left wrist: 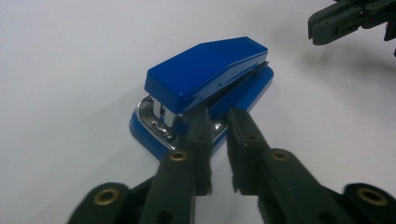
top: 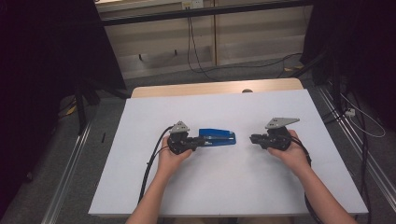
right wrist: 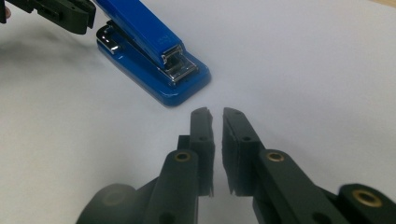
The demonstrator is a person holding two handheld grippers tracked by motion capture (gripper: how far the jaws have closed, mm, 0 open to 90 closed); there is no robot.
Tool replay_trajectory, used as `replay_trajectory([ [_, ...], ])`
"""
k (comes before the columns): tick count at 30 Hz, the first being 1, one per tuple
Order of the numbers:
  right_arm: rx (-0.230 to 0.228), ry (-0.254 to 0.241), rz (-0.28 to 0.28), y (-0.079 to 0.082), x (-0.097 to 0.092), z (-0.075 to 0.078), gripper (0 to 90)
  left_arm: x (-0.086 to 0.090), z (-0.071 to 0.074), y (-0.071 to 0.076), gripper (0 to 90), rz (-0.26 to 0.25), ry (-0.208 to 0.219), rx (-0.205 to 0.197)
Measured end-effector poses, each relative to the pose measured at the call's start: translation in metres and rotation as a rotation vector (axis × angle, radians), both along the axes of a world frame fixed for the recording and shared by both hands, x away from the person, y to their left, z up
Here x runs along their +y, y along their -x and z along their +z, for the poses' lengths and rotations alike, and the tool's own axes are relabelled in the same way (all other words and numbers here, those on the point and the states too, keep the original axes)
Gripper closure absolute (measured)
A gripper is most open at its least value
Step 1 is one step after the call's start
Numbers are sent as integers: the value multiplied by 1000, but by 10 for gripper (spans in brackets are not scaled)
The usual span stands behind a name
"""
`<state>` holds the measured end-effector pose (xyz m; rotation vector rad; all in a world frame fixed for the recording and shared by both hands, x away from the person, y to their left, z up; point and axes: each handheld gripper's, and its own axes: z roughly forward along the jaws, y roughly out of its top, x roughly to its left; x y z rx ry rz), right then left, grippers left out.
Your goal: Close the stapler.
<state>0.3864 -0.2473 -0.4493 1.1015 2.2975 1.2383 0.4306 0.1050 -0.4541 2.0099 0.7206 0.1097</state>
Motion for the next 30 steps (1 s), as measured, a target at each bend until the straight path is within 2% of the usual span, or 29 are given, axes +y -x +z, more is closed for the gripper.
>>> replay_trajectory([
  [3,5,-16,-11,2,0,0,750,2,5,4,665,1,6,1],
  [4,4,-16,-13,3,0,0,727,3,7,5,659,-7,8,-5],
  [7,4,-20,-8,6,-1,0,661,9,12,6,565,14,10,7],
  [9,4,-24,-11,9,0,0,622,14,13,7,539,32,28,14],
  [11,-3,-24,-12,12,0,2,602,18,14,8,473,42,11,17],
  [17,-22,-36,-19,15,2,6,523,29,19,13,329,77,11,11],
  [21,-32,-20,-9,20,4,8,459,37,23,18,272,86,16,4],
  [25,-44,-25,-12,26,3,12,398,46,25,22,229,103,17,0],
  [30,-48,-22,-19,38,-4,11,347,57,25,27,189,122,11,2],
])
